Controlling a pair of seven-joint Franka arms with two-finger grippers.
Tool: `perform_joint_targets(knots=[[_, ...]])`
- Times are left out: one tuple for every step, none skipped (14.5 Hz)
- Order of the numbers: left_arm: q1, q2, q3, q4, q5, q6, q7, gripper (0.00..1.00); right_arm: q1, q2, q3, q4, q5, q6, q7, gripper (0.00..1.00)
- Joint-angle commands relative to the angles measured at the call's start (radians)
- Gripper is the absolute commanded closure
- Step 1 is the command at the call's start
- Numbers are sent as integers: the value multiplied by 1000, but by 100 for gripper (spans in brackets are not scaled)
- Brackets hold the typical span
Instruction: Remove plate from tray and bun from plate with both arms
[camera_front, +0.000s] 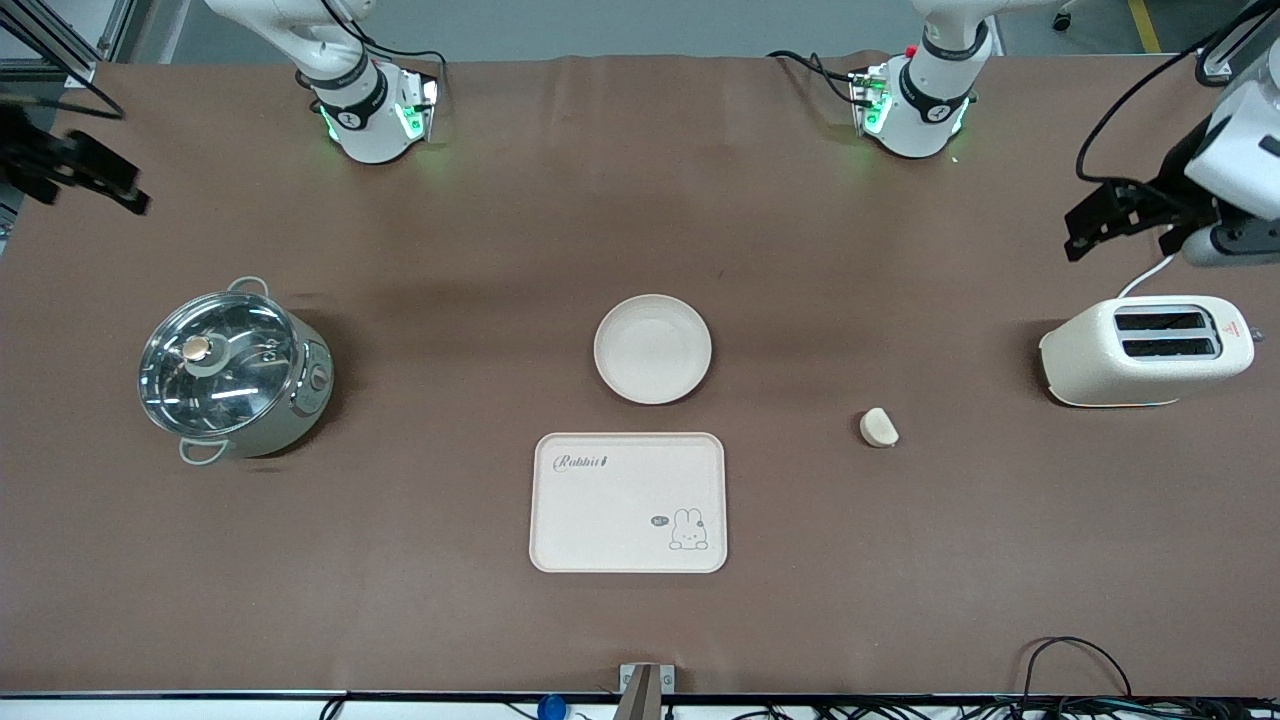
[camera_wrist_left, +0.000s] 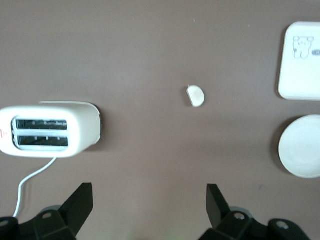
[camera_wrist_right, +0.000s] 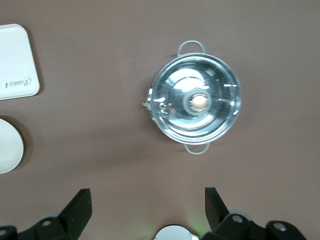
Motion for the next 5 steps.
perform_joint_targets(knots=[[-25, -130, 27, -127, -31, 5, 21, 0, -20, -3, -11, -13, -13, 3, -51, 0], [-22, -130, 27, -118, -29, -11, 43, 0, -19, -1, -11, -13, -13, 6, -51, 0], [-22, -119, 27, -95, -31, -19, 68, 0, -16, -1, -9, -15, -13, 9, -51, 0], [-18, -110, 27, -76, -29, -33, 76, 0, -14, -1, -9, -15, -11, 9, -51, 0], [-19, -99, 27, -59, -24, -42, 74, 0, -14, -1, -8, -15, -11, 11, -51, 0]])
